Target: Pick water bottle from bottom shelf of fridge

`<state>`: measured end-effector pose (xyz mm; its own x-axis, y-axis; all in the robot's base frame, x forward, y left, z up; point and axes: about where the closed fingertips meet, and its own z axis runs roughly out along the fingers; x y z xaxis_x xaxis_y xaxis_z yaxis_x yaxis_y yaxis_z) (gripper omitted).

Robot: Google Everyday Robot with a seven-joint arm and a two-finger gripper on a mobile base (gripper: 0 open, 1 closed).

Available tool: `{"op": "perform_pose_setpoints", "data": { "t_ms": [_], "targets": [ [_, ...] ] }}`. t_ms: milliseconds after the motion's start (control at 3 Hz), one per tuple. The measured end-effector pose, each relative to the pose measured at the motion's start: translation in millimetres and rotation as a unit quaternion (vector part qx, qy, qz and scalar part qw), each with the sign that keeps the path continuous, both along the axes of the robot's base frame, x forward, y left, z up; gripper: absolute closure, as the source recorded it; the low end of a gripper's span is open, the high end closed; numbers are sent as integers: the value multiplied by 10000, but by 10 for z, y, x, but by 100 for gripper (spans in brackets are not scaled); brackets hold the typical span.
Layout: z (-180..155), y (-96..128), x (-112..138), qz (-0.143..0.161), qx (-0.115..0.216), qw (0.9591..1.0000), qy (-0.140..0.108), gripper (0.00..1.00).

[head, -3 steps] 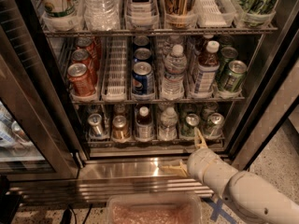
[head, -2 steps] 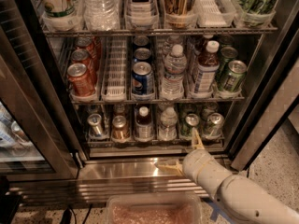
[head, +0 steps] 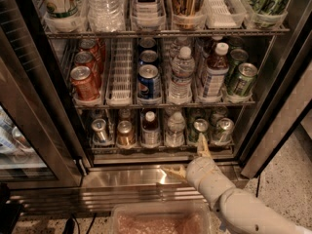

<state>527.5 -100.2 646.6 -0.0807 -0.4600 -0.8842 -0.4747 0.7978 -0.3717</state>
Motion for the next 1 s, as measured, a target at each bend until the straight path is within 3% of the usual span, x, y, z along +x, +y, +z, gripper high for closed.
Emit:
{"op": "perform_pose_setpoints", "data": {
  "t_ms": [333,1000],
  "targets": [
    [-14,-2,47,-149,-5,9998,-146,17],
    [-25,7,253,-356,139,9984,-409,32]
  ]
}}
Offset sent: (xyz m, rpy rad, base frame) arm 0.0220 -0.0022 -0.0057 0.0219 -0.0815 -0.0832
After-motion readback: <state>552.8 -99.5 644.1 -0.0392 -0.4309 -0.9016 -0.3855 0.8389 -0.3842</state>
